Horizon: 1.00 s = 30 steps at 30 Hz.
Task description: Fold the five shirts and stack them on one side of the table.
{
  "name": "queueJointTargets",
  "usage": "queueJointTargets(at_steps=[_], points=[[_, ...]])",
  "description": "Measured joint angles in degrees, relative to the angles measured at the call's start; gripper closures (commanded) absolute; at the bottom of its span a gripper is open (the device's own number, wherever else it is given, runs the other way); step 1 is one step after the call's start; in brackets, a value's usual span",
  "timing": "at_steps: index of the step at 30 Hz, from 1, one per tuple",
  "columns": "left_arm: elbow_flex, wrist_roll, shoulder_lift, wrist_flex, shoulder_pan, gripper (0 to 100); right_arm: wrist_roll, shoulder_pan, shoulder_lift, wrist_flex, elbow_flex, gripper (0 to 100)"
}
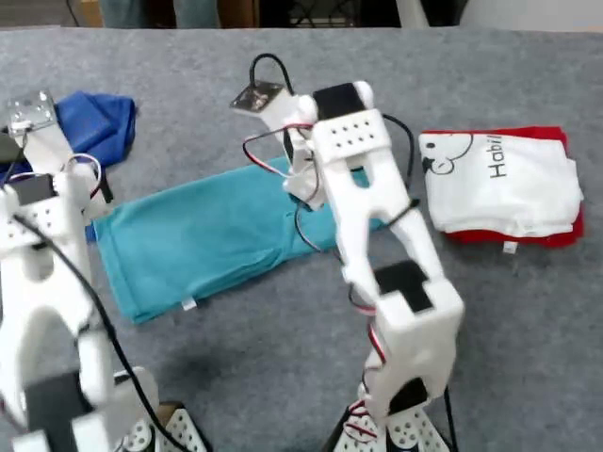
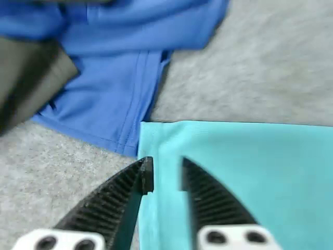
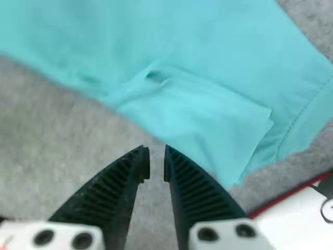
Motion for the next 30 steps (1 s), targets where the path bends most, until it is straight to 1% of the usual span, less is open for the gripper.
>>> queueJointTargets(at_steps=[4,7,10,12,15,19,24,27,30], points=[[4.1,-0.1,-8.2,5.8,-0.6,74,1.6,4.8,-7.9,-2.8,7.5,93.2],[11.8,-0.4,-11.0,6.4,-3.7,74,2.1,9.7,-11.3,-5.7,9.2,93.2],[20.9,-4.9,-11.6,3.8,-6.2,74,4.5,13.0,-12.9,-8.4,9.4,93.2],[26.2,-7.6,-11.7,1.1,-7.6,72,6.2,14.2,-12.9,-10.1,9.5,93.2],[30.9,-8.4,-11.7,-2.7,-10.4,68,8.3,15.2,-12.9,-12.3,9.5,93.2],[32.1,-8.9,-11.8,-4.8,-10.5,67,10.5,15.1,-12.9,-13.9,9.9,93.2],[32.2,-6.2,-11.6,-6.7,-10.5,68,11.5,15.2,-12.9,-13.9,10.1,93.2],[32.2,-4.9,-8.1,-7.7,-10.5,68,11.5,15.2,-12.9,-15.4,10.1,93.2],[29.7,-3.3,-1.1,-7.6,-10.5,68,11.5,15.2,-12.9,-17.1,10.1,93.2]])
